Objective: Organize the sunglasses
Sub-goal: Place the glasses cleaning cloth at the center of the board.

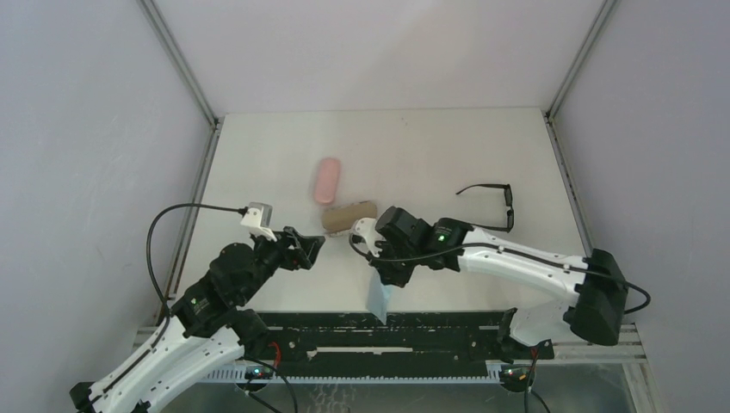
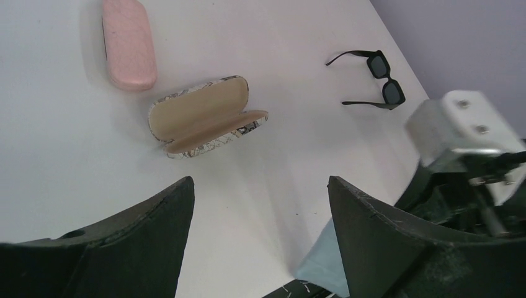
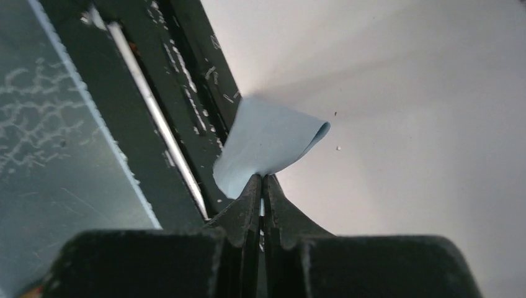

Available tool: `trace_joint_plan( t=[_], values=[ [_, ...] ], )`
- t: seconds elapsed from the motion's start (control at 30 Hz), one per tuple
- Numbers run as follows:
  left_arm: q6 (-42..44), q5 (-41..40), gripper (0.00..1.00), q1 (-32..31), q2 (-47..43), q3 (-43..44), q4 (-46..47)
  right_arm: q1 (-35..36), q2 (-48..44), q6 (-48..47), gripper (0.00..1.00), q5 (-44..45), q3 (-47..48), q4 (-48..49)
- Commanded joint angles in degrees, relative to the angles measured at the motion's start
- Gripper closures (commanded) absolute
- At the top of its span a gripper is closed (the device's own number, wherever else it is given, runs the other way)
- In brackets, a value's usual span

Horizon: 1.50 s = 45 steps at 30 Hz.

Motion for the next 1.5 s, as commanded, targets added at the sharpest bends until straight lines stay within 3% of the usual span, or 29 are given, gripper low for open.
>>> trace_joint_plan(
  t=[0.0,0.23,0.43,0.53,0.63,0.87,1.17,1.47],
  values=[
    [-1.74,0.04,0.18,0.19,-0.97,-0.83,0.61,-0.29,5.88,-3.68,1.0,3.45,0.23,1.68],
    [-1.97,0.22,0.18,0.19,-0.31,-1.88,0.7,-4.66,12.39,-5.3,1.0,14.26,0.22,4.83],
    [-1.99,0.01,0.18,0.19,1.44,-2.33,1.67,-8.72,15.95,-8.41,0.97,16.39,1.22,8.94],
    [-2.03,0.37,0.18,0.19,2.73,-2.48,2.63,-11.2,17.86,-9.78,0.91,17.16,2.14,10.77],
    [-1.93,0.77,0.18,0.19,4.14,-2.49,3.22,-13.47,18.11,-8.89,0.78,17.71,2.81,13.07],
    [-1.93,1.13,0.18,0.19,6.51,-2.65,5.05,-18.29,8.96,5.18,0.59,19.9,-1.84,16.81],
    [-0.75,3.9,0.19,0.19,13.71,-1.02,7.3,-17.43,6.29,25.66,0.66,20.9,-8.2,11.73],
    [-0.74,4.96,0.19,0.18,14.54,-1.42,8.17,-15.77,12.43,29.99,0.7,18.95,-8.73,12.21]
  ],
)
